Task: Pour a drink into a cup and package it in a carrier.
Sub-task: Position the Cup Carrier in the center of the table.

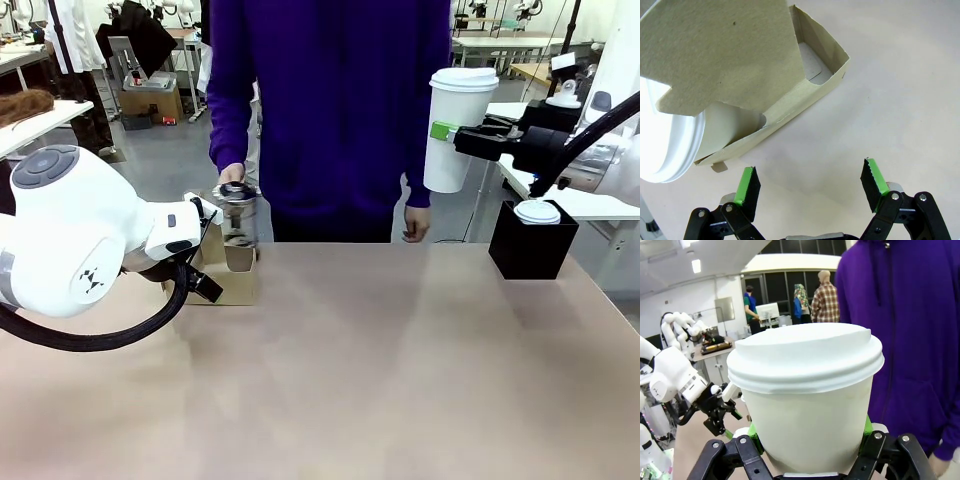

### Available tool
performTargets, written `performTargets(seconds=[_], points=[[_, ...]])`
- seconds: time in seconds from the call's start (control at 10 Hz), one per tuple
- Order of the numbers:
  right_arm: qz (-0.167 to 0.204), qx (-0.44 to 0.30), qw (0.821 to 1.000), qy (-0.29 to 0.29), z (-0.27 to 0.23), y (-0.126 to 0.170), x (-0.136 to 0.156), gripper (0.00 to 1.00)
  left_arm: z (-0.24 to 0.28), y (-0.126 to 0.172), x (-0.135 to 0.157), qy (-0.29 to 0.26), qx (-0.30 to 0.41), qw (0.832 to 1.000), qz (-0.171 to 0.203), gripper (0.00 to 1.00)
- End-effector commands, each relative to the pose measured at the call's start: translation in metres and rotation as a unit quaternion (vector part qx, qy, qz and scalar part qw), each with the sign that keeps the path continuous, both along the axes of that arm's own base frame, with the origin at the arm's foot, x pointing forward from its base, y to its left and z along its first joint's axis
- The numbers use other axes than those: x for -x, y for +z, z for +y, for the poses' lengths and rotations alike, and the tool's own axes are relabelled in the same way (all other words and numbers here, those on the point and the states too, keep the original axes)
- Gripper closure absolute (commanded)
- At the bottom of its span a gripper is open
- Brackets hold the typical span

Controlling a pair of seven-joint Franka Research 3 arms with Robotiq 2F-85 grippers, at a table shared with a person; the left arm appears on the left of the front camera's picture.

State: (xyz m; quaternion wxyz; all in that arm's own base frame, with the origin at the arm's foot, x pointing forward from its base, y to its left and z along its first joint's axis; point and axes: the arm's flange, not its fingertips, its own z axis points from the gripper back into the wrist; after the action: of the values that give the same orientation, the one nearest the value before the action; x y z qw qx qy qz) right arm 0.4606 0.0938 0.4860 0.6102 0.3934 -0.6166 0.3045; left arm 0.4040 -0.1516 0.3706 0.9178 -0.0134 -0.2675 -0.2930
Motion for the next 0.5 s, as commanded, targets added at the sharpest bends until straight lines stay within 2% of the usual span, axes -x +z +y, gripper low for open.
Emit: performTargets(seconds=[0.0, 0.4], points=[[-0.006, -0.008, 1.000, 0.002, 0.0027, 0.0075, -0.0053, 0.20, 0.0005, 0.0000, 0.0003, 0.000, 0.001, 1.000, 0.000, 0.00], [-0.006, -0.008, 1.000, 0.002, 0.0027, 0.0075, -0.0053, 0.20, 0.0005, 0.0000, 0.0003, 0.000, 0.001, 1.000, 0.000, 0.00]])
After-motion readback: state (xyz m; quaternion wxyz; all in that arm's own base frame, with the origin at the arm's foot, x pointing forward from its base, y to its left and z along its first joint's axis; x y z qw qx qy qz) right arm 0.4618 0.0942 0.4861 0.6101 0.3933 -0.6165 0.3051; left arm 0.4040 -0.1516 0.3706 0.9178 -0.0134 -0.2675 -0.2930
